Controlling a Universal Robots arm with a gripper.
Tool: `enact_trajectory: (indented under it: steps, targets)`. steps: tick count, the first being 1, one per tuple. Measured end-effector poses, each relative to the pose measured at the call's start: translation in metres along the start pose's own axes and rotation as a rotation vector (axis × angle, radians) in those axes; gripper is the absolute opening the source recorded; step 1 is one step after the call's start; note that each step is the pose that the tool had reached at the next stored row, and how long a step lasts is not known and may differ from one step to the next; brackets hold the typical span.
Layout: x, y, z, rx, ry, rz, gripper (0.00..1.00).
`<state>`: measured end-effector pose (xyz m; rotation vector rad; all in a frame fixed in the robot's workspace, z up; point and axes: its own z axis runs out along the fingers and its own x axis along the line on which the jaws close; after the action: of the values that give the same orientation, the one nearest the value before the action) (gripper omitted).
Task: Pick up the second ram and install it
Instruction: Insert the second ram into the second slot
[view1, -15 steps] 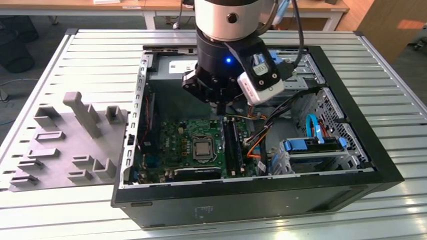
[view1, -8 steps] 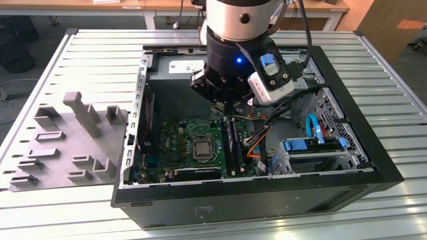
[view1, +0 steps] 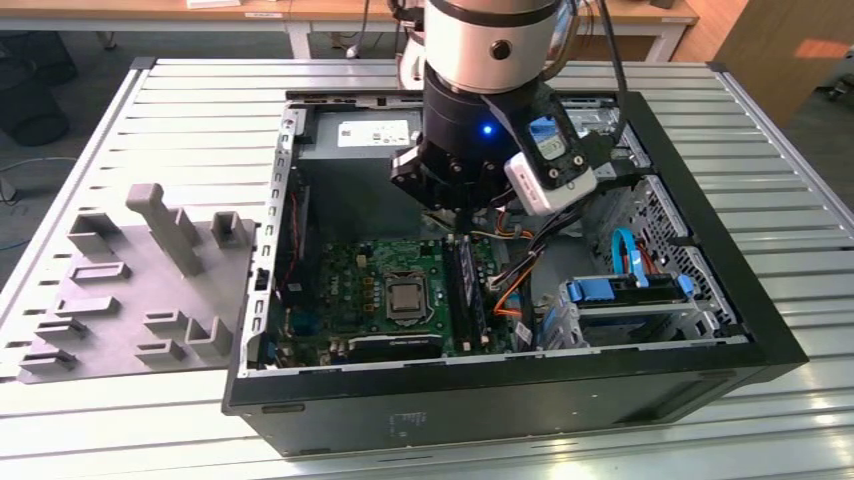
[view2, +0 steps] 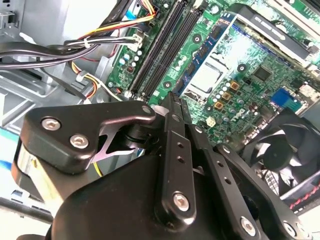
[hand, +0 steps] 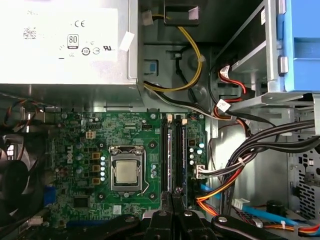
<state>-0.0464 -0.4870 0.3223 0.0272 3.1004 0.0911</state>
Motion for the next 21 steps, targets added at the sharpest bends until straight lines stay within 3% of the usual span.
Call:
enact_trajectory:
  steps: [5, 9, 21]
  targets:
    - [0.0003, -0.0006, 0.0088, -0.0001, 0.0000, 0.000, 0.11]
    - [0.0004, -0.0006, 0.0098, -0.0002, -0.0001, 0.000, 0.11]
    - [0.0004, -0.0017, 0.0287, 0.0004, 0.0002, -0.004, 0.11]
